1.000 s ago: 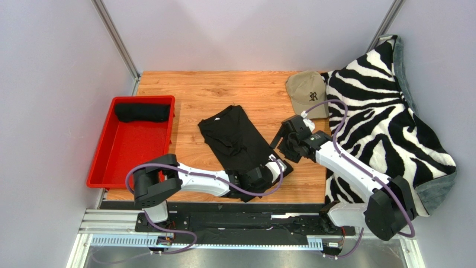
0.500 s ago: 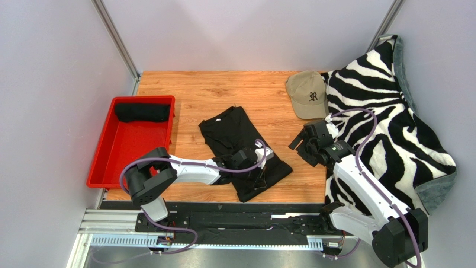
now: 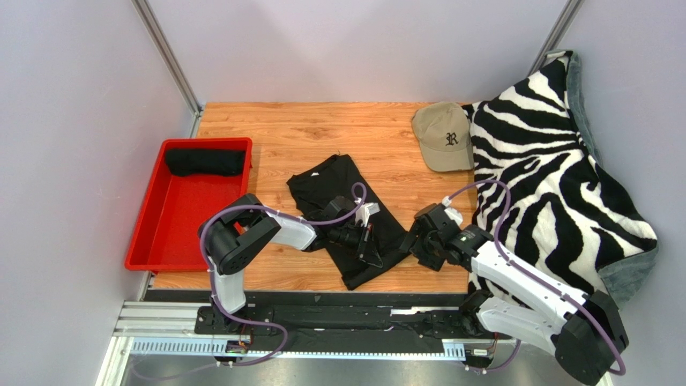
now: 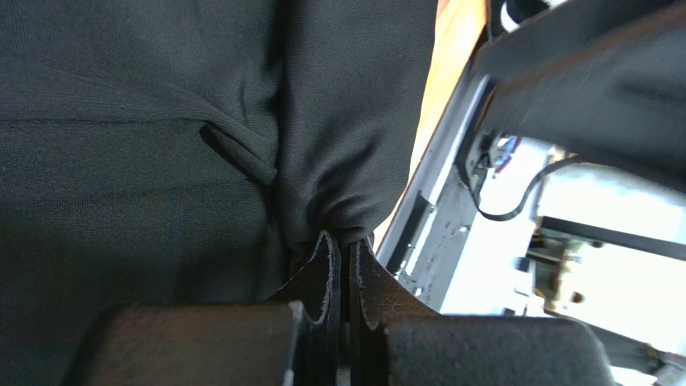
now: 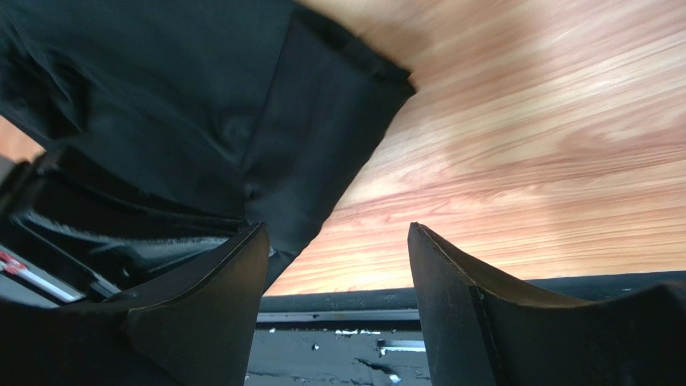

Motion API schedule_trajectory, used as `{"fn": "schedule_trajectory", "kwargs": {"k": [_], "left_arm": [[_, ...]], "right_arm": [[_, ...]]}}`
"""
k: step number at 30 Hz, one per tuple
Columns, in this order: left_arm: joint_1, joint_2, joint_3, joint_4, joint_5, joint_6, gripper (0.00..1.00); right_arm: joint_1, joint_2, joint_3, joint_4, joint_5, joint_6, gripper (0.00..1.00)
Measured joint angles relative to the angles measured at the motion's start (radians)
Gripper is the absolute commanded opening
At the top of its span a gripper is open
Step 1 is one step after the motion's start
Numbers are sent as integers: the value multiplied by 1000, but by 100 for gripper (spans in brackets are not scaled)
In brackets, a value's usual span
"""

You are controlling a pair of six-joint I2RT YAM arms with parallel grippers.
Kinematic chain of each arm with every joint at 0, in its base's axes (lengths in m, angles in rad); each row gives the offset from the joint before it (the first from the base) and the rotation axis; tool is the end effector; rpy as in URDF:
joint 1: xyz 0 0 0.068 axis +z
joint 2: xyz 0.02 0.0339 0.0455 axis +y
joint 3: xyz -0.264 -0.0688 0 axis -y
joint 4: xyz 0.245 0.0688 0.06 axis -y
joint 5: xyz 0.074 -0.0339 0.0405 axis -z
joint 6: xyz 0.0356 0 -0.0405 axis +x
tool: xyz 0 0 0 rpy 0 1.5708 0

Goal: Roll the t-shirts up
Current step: Roll the T-shirt to the center of the board.

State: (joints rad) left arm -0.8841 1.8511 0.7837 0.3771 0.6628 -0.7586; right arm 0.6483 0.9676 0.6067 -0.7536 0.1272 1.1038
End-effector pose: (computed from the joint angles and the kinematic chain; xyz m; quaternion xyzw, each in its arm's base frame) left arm 0.2002 -0.2787 0.1165 0.1920 0.8450 -0.4955 0.0590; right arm 0.1373 0.0983 0.2024 0.2335 0.9438 0.1338 0.1921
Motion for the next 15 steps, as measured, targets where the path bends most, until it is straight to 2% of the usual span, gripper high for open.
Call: {"fn": "schedule_trajectory", "kwargs": {"k": [4, 15], "left_arm": [[12, 19, -7, 37, 35, -37, 0], [16, 31, -11, 55, 63, -63, 0]], "right_arm": [[45, 63, 0, 33, 6, 40, 65], [45, 212, 13, 75, 69, 95, 64]]}}
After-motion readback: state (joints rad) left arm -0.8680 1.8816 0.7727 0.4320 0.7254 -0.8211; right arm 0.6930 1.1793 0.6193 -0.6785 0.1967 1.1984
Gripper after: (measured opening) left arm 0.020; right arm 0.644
